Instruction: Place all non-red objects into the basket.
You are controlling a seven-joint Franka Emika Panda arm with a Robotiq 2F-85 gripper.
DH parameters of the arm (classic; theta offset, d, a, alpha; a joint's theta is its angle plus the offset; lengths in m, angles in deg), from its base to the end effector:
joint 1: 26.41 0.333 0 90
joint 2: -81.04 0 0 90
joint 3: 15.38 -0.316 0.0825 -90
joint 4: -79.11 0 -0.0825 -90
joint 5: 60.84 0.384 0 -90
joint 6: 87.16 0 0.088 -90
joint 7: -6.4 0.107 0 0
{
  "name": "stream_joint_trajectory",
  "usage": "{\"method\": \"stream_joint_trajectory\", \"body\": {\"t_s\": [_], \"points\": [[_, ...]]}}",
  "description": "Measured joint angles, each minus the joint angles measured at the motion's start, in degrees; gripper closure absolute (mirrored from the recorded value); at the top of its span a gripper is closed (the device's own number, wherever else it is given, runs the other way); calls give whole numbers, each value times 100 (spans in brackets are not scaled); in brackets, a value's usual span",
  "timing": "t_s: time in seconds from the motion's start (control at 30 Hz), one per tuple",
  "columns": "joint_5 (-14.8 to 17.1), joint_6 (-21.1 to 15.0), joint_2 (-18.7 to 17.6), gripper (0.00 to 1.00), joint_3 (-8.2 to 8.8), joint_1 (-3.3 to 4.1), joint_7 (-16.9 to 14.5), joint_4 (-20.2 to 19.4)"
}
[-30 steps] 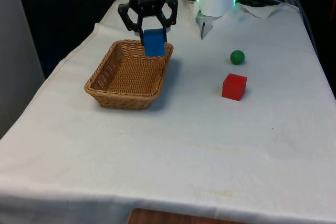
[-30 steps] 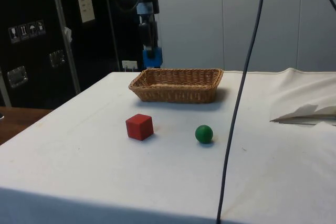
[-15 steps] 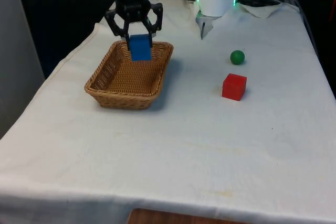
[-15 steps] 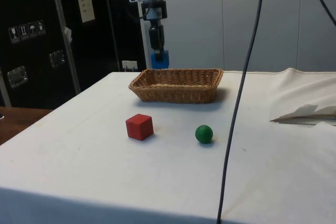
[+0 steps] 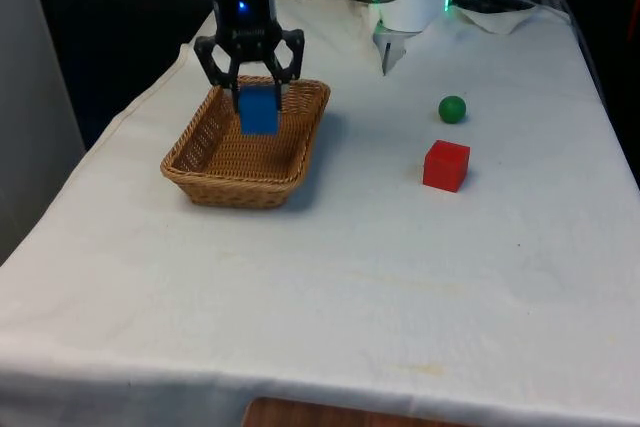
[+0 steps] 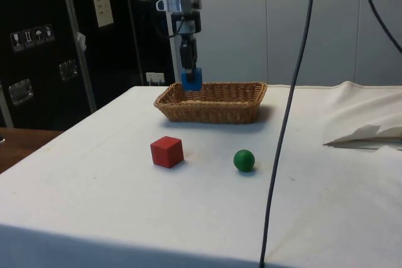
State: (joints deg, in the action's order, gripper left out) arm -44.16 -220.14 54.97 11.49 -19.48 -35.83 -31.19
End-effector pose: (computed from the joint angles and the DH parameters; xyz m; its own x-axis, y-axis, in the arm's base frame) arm 0.5920 -0.1938 0.2752 0.9735 0.2285 0.0108 0.2286 -0.9735 -0.0071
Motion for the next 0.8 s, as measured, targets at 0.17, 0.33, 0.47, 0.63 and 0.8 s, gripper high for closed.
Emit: {"method": "stream_joint_trajectory", "body": {"t_s": [0.17,0.33,0.47,0.63,0.8], "points": [[0,-252,-149,50,-11,0,0,-34],[17,-384,-286,50,-23,0,0,-52],[40,-424,-355,50,-29,0,0,-46],[120,-430,-516,50,-34,0,-11,46],[172,-430,-602,50,-40,0,-29,80]]}}
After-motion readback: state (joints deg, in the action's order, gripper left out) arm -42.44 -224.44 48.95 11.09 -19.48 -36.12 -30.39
